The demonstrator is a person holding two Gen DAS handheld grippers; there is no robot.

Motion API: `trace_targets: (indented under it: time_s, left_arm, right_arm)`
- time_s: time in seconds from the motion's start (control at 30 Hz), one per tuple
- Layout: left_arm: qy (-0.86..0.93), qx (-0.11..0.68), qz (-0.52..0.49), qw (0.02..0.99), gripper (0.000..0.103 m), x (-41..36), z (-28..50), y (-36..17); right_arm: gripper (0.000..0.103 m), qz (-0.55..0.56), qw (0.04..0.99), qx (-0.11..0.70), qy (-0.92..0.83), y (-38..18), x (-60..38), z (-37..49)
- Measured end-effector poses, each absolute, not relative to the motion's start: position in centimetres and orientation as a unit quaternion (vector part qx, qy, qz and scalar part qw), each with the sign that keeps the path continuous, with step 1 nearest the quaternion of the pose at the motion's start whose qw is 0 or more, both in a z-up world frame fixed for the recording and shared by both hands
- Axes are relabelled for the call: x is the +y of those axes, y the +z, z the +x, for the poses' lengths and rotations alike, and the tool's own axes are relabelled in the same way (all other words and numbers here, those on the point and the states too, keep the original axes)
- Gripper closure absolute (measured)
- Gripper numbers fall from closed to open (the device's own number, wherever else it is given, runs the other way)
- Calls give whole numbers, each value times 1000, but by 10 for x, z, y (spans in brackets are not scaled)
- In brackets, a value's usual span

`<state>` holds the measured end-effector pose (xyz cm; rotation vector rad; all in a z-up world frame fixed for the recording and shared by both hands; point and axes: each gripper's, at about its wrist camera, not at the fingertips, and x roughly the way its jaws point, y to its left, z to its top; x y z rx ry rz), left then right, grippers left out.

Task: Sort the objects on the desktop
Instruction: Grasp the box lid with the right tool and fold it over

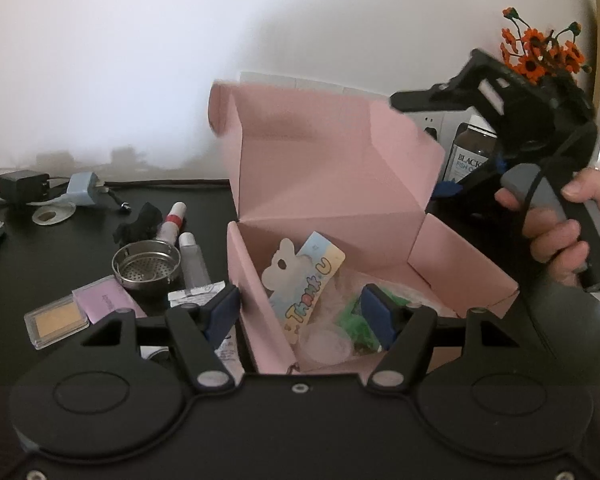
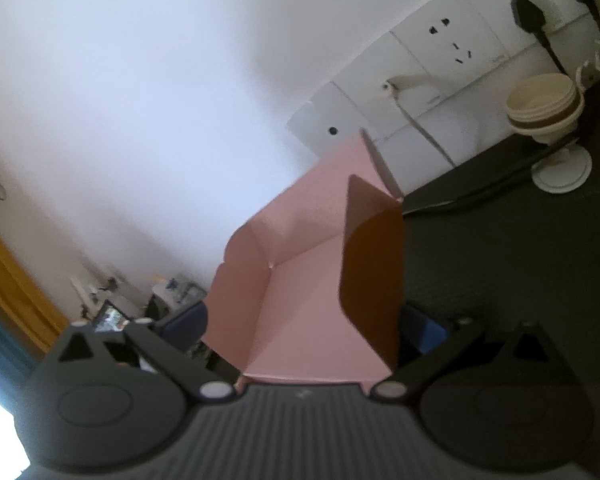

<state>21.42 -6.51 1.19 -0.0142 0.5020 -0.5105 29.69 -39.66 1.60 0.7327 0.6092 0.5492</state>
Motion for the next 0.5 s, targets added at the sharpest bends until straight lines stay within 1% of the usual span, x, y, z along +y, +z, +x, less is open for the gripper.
trace_targets:
  time_s: [0.2, 0.3, 0.5]
  left_arm:
    - [-254, 242, 4, 937, 33, -68, 212, 12]
    - [-256, 241, 7, 936, 29, -69, 212, 12]
    - [-260, 248, 10, 933, 26, -71, 212, 11]
  right_arm:
    - [1, 348, 849, 270, 293, 21, -404, 284]
    - [1, 357, 843, 265, 304, 21, -410, 279]
    - [1, 348, 841, 248, 332, 31, -415, 270]
